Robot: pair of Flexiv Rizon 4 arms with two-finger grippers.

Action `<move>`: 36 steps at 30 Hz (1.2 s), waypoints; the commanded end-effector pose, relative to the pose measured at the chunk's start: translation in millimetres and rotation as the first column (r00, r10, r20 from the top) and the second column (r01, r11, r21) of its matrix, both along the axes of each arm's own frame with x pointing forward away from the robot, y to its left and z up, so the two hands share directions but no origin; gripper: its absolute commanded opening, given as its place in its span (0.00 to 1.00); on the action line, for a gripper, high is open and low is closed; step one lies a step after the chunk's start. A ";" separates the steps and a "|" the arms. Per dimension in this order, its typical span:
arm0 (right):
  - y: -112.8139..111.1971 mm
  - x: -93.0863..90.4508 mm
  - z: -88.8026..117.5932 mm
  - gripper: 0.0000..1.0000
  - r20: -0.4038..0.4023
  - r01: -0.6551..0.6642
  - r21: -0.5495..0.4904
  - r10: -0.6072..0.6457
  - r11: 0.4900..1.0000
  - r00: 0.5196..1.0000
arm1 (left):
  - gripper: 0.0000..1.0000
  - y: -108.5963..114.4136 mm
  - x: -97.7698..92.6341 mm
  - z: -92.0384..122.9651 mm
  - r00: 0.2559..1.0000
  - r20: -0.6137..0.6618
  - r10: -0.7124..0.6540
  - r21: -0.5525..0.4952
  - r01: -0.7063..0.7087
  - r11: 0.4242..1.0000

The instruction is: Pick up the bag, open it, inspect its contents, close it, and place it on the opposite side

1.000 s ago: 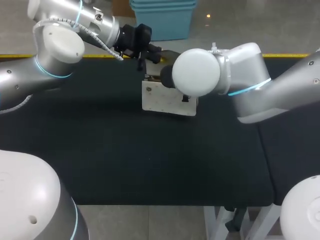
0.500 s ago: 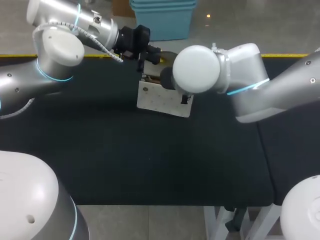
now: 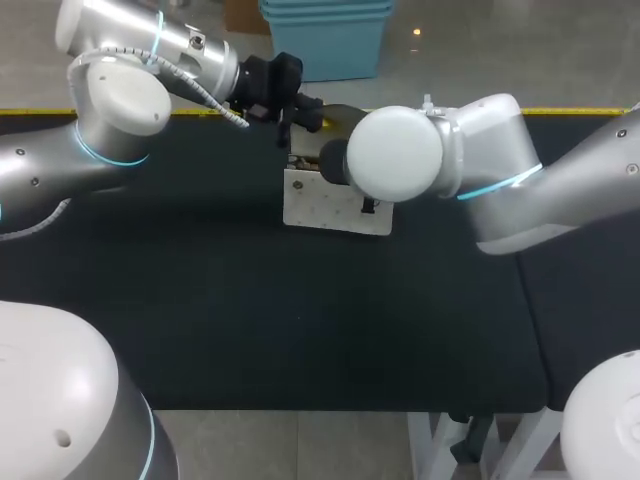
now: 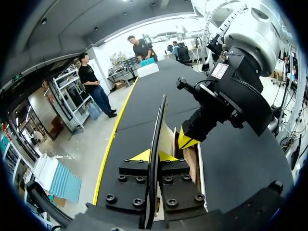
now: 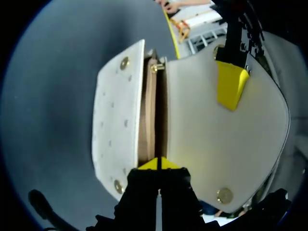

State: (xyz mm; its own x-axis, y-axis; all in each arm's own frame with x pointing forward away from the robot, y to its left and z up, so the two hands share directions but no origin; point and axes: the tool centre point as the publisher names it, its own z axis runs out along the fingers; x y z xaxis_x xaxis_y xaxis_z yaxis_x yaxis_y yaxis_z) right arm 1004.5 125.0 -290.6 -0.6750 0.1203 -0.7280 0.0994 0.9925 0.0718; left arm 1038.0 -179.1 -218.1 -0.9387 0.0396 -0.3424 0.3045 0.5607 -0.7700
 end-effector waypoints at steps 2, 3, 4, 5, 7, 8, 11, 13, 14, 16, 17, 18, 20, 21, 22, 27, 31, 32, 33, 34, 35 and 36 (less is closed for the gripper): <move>0.8 -1.0 -4.5 0.00 0.007 0.003 -0.001 -0.003 1.000 1.000 | 0.00 -1.6 1.6 -0.9 1.000 -0.007 -0.002 -0.011 0.002 1.000; 0.2 -0.4 -5.4 0.00 0.004 0.004 -0.001 -0.004 1.000 1.000 | 0.00 -1.1 1.2 -0.6 1.000 -0.007 -0.004 -0.017 0.003 1.000; -0.5 0.3 -6.3 0.00 -0.001 0.006 -0.001 -0.006 1.000 1.000 | 0.00 -0.7 0.7 -0.2 1.000 -0.006 -0.003 -0.019 0.003 1.000; -1.2 0.9 -7.2 0.00 -0.005 0.007 0.001 -0.007 1.000 1.000 | 0.00 -0.4 -0.1 0.3 1.000 -0.004 -0.007 -0.025 0.007 1.000; -2.0 1.8 -8.9 0.00 -0.011 0.011 0.000 -0.011 1.000 1.000 | 0.00 -0.1 -0.5 0.5 1.000 -0.003 -0.003 -0.027 0.003 1.000; -2.1 1.5 -9.5 0.00 -0.013 0.011 0.001 -0.011 1.000 1.000 | 0.00 0.0 -0.6 0.6 1.000 -0.003 -0.002 -0.028 0.002 1.000; -2.2 1.2 -11.3 0.00 -0.018 0.009 0.000 -0.009 1.000 1.000 | 0.00 0.5 -0.6 0.5 1.000 -0.005 -0.008 -0.036 0.008 0.999; -3.8 3.0 -12.5 0.00 -0.023 0.012 -0.001 -0.012 1.000 1.000 | 0.00 0.7 -0.9 0.0 1.000 0.001 -0.026 -0.042 0.026 0.999; -4.7 4.0 -13.0 0.00 -0.027 0.014 0.000 -0.014 1.000 1.000 | 0.00 0.7 -1.6 -0.5 0.999 0.007 -0.034 -0.043 0.034 0.998; -6.1 6.8 -13.9 0.00 -0.031 0.016 0.002 -0.016 1.000 0.999 | 0.00 0.5 -2.7 -1.0 0.998 0.014 -0.059 -0.046 0.060 0.997; -6.4 8.2 -14.1 0.00 -0.033 0.016 0.002 -0.016 1.000 0.999 | 0.00 0.5 -3.2 -1.2 0.998 0.018 -0.065 -0.048 0.066 0.997; -6.3 9.7 -13.8 0.00 -0.035 0.015 0.002 -0.015 1.000 0.999 | 0.00 0.5 -3.4 -1.3 0.998 0.018 -0.065 -0.048 0.066 0.997; -5.2 12.7 -12.5 0.00 -0.034 0.009 0.001 -0.009 1.000 0.999 | 0.00 -0.1 -3.6 -1.5 0.997 0.017 -0.073 -0.049 0.074 0.996; -4.6 14.1 -11.8 0.00 -0.034 0.005 0.004 -0.005 1.000 0.999 | 0.00 -0.5 -3.5 -1.6 0.997 0.017 -0.073 -0.048 0.074 0.996; -3.6 15.4 -11.3 0.00 -0.034 0.004 0.005 -0.004 1.000 0.999 | 0.00 -0.7 -3.6 -1.6 0.997 0.016 -0.076 -0.049 0.076 0.996; 5.9 20.6 -12.5 0.00 -0.042 -0.033 0.011 0.033 0.999 0.999 | 0.00 -1.5 -3.5 -2.0 0.996 0.012 -0.084 -0.056 0.085 0.995; 11.2 20.9 -14.9 0.00 -0.050 -0.050 0.002 0.050 0.999 0.997 | 0.00 -1.2 -2.4 -2.0 0.996 0.010 -0.084 -0.062 0.084 0.995; 10.0 21.1 -16.6 0.00 -0.057 -0.047 -0.002 0.047 0.999 0.997 | 0.00 -0.1 -2.1 -1.3 0.997 0.011 -0.082 -0.066 0.083 0.994; 7.8 21.4 -18.7 0.00 -0.064 -0.042 -0.005 0.041 0.999 0.997 | 0.00 1.2 -2.0 -0.5 0.997 0.010 -0.082 -0.070 0.082 0.994; 5.0 21.6 -20.4 0.00 -0.070 -0.034 -0.006 0.033 0.999 0.997 | 0.00 2.4 -2.1 0.2 0.997 0.012 -0.079 -0.073 0.080 0.994; 1.9 21.6 -22.0 0.00 -0.076 -0.026 -0.008 0.025 1.000 0.997 | 0.00 4.1 -2.2 1.2 0.997 0.014 -0.077 -0.075 0.078 0.994; -1.7 21.6 -23.6 0.00 -0.082 -0.016 -0.013 0.014 1.000 0.997 | 0.00 5.7 -2.4 2.0 0.997 0.016 -0.075 -0.078 0.076 0.994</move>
State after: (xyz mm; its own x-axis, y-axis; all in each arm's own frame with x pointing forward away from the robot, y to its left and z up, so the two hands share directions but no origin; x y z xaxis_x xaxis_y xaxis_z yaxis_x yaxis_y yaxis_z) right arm 1022.8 124.0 -311.2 -0.7292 0.0990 -0.6771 0.0797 0.9950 0.0596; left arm 1037.5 -178.2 -217.7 -0.9307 0.0870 -0.3553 0.3513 0.4833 -0.8019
